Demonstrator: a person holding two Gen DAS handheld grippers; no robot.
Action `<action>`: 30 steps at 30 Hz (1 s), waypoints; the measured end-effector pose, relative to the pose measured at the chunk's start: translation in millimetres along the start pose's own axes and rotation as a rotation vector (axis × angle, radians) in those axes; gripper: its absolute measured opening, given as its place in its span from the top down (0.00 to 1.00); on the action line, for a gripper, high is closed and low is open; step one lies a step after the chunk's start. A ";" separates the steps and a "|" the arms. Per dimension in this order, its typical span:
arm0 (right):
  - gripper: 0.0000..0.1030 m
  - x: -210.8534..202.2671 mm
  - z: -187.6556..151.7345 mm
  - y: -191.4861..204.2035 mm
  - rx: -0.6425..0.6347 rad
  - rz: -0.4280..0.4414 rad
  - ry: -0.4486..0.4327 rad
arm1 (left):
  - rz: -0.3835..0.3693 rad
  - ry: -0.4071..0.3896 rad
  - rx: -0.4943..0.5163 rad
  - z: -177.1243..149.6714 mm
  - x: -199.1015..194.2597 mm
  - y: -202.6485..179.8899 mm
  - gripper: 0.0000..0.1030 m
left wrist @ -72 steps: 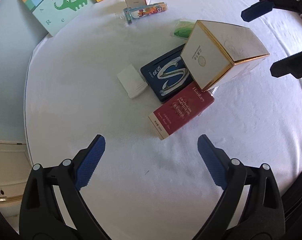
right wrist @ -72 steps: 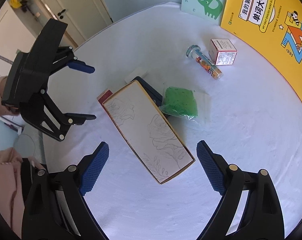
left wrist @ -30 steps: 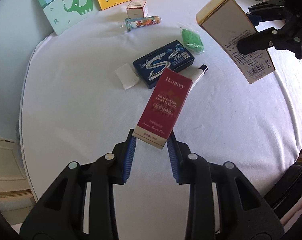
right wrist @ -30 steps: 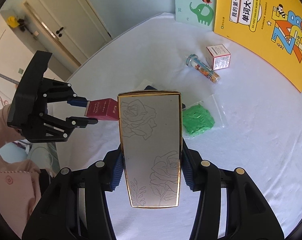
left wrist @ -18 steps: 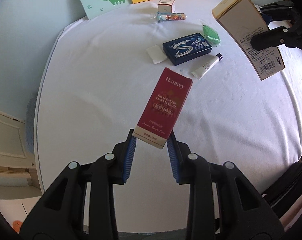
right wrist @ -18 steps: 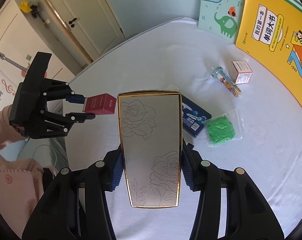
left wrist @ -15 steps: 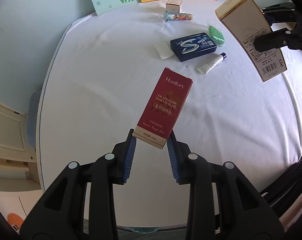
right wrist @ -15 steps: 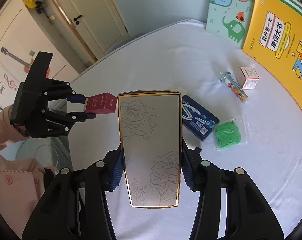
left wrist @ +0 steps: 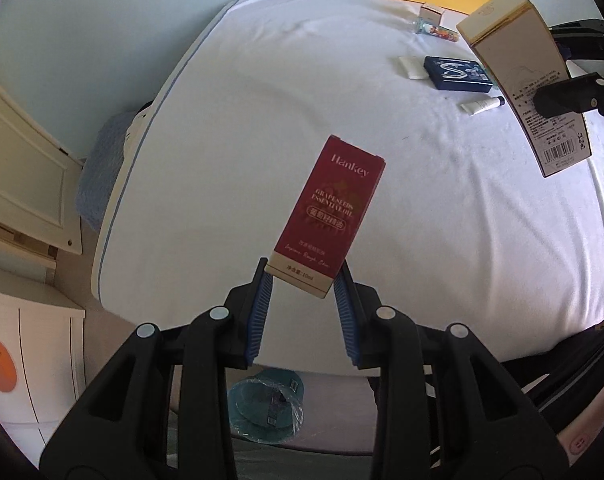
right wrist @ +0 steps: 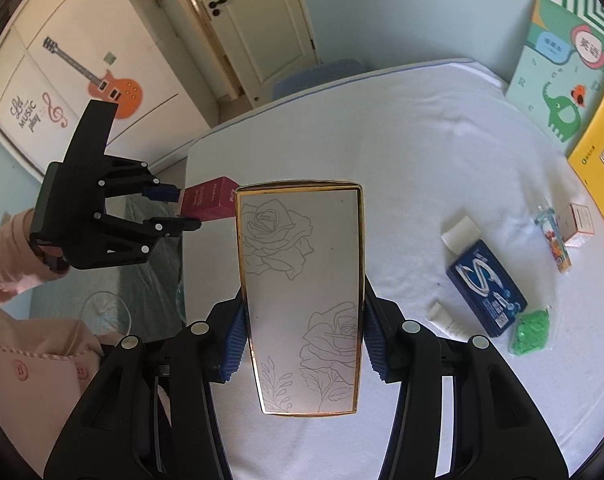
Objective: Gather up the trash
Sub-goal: 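Carry the white box and red box with both tools to the teal bin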
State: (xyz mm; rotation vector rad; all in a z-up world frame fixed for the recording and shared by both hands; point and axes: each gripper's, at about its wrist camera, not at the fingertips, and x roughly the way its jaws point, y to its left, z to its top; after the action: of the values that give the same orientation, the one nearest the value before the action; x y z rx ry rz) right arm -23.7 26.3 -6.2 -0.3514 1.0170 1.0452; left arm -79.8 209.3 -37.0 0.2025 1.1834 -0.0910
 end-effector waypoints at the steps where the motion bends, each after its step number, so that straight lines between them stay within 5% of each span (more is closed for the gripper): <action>1: 0.51 2.9 3.5 5.5 -0.014 0.008 0.003 | 0.009 0.001 -0.022 -7.4 -1.8 6.0 0.71; 30: 0.51 129.9 118.8 203.6 -0.483 0.319 0.159 | 0.177 0.089 -0.533 -175.0 -36.6 121.7 0.71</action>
State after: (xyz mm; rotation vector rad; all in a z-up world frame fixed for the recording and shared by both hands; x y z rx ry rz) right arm -117.2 278.7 -9.9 -0.6887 0.9729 1.5767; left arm -231.3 362.9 -53.2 -0.1601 1.2321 0.3899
